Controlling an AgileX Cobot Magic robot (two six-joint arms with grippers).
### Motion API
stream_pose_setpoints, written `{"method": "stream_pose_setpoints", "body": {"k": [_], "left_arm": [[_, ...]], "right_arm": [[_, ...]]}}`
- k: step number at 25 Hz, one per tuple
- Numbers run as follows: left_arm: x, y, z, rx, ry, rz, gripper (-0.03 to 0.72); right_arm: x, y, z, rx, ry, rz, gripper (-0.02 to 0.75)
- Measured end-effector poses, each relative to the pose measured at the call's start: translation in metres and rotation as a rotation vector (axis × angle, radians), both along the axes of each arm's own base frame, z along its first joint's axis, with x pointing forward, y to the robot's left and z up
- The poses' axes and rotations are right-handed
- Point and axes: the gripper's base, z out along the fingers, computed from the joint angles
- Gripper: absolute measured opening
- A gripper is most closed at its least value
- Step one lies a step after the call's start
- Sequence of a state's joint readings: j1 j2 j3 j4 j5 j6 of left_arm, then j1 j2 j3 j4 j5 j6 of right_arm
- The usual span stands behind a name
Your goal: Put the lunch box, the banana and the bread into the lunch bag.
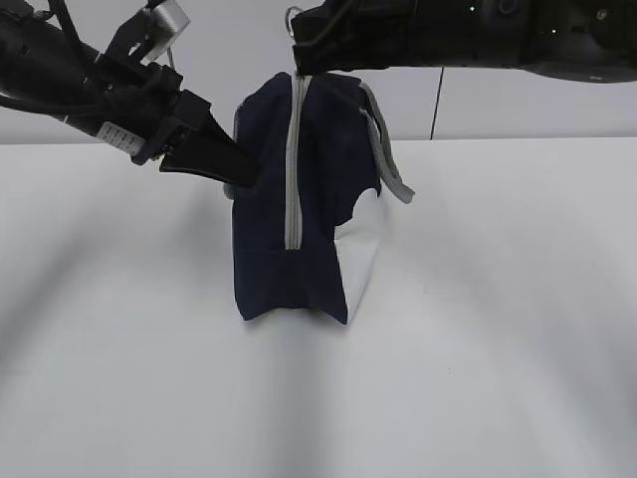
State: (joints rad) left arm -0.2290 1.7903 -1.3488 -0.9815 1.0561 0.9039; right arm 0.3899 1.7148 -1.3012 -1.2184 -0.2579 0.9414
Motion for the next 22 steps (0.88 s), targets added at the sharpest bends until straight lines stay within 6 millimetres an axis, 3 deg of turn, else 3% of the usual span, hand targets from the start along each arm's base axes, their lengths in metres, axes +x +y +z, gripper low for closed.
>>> {"method": "stream_pose_setpoints", "body": {"k": [6,16,22], "left_arm": [[-0.001,0.0,0.0,0.007,0.002,-0.006,0.002],[-0.003,0.003,-0.004,0.051,0.003,-0.035,0.002],[-0.003,0.003,-0.004,0.054,0.002,-0.036,0.002]], "right_arm": [[0.015,-0.013,0.0,0.089,0.05,0.056,-0.016],[0.041,-0.003,-0.005,0.04,0.113,0.208,-0.016],[0.059,-0.011,-0.006,0.046,0.13,0.224,-0.016]]}}
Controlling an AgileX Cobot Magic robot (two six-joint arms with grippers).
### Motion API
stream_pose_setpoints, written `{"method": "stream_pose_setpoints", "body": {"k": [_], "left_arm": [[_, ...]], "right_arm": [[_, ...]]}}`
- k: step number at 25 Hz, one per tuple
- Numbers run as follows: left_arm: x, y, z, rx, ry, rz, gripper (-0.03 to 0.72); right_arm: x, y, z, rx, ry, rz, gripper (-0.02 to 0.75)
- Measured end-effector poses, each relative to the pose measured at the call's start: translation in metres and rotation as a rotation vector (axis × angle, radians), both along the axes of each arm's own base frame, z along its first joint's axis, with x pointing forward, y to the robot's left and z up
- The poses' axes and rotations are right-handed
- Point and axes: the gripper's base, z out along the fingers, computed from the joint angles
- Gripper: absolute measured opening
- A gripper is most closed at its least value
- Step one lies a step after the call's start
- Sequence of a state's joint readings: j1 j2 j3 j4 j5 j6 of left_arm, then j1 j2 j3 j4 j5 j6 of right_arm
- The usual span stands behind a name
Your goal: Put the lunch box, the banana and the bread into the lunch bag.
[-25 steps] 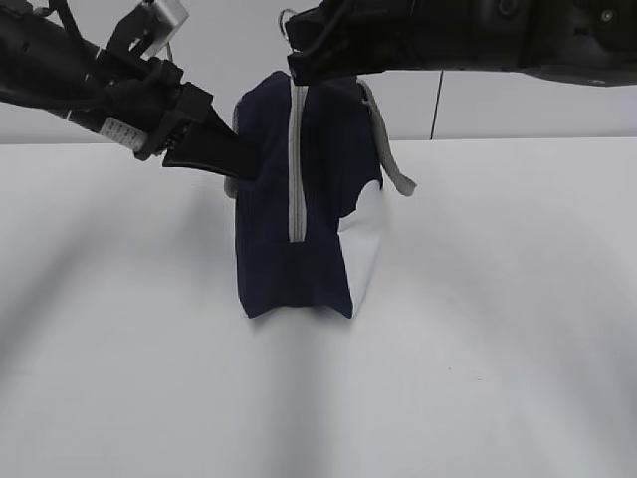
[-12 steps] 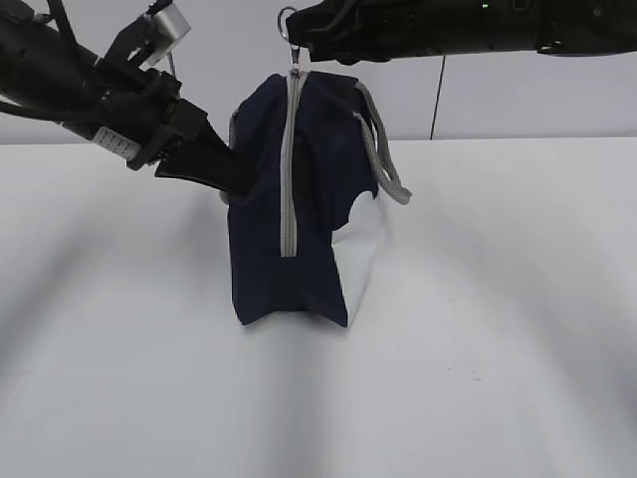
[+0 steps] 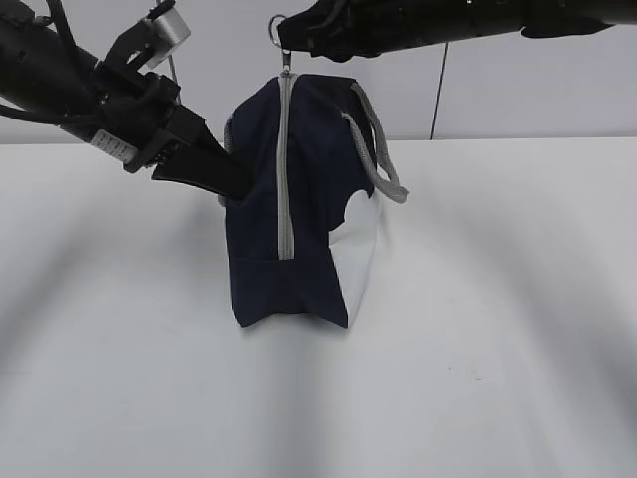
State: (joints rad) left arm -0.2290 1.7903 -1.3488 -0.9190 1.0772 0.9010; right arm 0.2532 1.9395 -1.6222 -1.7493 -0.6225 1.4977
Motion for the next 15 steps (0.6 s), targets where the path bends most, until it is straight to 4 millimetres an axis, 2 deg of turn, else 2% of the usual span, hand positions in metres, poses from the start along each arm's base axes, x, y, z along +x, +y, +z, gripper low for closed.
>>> {"method": "stream_pose_setpoints", "body": {"k": [6,15], "left_arm": [[0.0,0.0,0.0,0.0,-0.001,0.002,0.002],[0.0,0.001,-0.001,0.019,-0.004,-0.007,0.002]], "right_arm": [[0.008,-0.01,-0.001,0.016,0.017,-0.008,-0.016],[0.025,-0.025,-0.022,0.029,0.065,-0.053,-0.016]]}}
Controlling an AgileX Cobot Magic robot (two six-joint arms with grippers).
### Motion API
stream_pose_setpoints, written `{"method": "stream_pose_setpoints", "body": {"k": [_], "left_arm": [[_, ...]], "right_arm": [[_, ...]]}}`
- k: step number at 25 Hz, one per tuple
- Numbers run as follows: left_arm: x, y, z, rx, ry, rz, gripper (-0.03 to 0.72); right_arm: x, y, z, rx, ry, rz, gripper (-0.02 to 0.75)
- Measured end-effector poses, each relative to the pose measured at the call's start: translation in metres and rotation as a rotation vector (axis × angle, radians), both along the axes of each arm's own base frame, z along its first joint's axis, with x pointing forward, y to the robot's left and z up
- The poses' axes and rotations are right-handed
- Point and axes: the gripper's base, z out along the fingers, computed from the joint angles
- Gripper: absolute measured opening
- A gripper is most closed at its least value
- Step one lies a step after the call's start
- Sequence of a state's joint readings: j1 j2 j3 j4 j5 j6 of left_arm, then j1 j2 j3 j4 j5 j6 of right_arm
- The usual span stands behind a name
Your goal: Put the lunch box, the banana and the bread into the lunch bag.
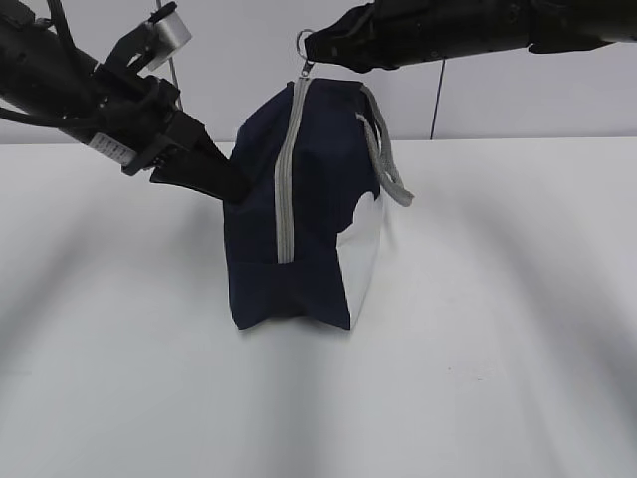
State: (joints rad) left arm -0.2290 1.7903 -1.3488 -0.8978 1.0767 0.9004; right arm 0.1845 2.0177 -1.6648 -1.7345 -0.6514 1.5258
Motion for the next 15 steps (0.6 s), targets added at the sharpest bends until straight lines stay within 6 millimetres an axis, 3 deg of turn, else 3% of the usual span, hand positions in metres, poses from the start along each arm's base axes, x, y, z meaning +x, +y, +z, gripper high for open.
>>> {"method": "stream_pose_setpoints", "body": {"k": [6,15], "left_arm": [[0.0,0.0,0.0,0.002,-0.002,0.001,0.002],[0.0,0.001,-0.001,0.013,-0.005,-0.003,0.001]], "right_arm": [[0.015,0.0,0.0,0.007,-0.025,-0.011,-0.016],[0.047,-0.003,-0.017,0.054,0.001,-0.054,-0.016]]}}
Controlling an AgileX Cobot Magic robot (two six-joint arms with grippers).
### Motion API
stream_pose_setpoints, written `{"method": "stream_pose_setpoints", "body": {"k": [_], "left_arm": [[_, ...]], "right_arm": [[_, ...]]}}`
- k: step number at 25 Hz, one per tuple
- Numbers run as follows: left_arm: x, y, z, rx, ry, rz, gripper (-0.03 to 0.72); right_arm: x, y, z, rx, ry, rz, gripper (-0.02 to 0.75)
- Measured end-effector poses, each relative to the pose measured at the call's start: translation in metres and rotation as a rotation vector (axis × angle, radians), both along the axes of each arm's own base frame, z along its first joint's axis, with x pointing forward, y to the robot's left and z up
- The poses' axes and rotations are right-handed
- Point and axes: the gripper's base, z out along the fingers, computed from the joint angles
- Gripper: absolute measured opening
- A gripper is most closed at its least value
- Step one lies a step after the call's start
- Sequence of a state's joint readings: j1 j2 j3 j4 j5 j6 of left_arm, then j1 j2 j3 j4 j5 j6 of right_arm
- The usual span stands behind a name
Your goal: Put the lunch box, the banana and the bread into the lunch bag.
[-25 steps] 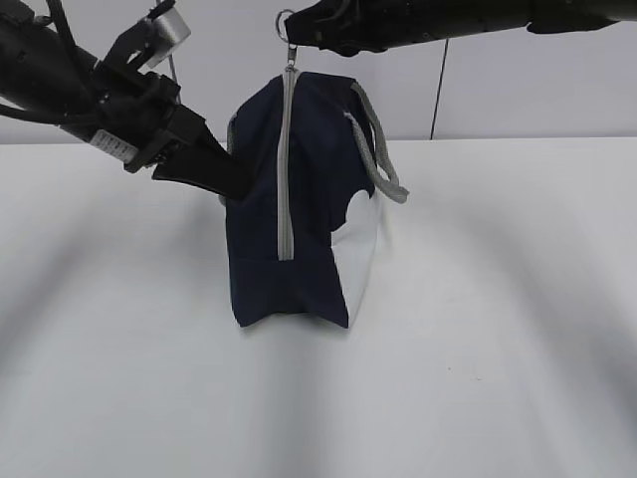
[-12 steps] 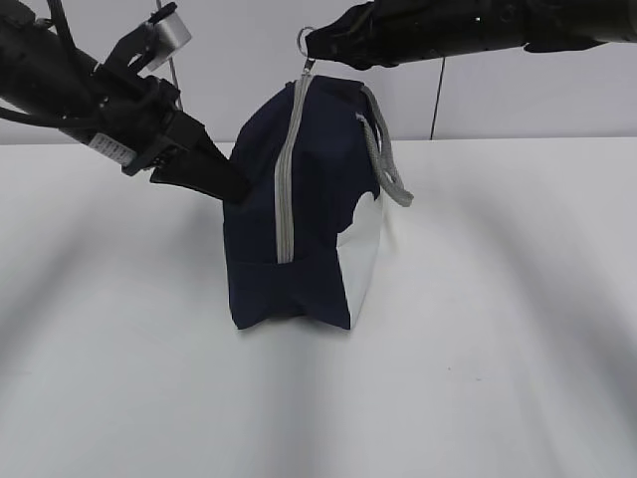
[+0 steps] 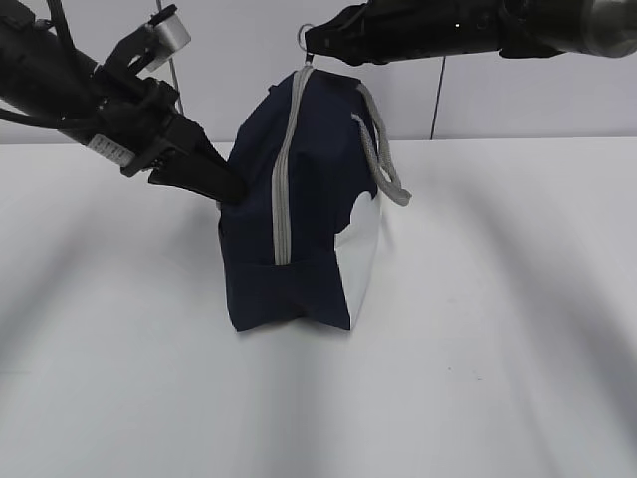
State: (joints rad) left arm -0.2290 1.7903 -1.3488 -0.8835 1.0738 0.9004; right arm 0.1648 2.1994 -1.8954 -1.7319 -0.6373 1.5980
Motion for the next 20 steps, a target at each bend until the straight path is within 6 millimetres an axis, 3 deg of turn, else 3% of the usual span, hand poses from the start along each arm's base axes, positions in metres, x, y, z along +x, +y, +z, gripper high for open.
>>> {"method": "stream_pose_setpoints", "body": {"k": [13,20], "left_arm": [[-0.003,0.005,-0.005,0.076,-0.001,-0.046,0.001],[-0.006,0.007,-0.008,0.123,0.006,-0.086,0.001]], "right_arm": [[0.035,-0.002,-0.031,0.128,0.12,-0.031,-0.016],[0.037,-0.006,-0.035,0.187,0.209,-0.047,-0.016]]}}
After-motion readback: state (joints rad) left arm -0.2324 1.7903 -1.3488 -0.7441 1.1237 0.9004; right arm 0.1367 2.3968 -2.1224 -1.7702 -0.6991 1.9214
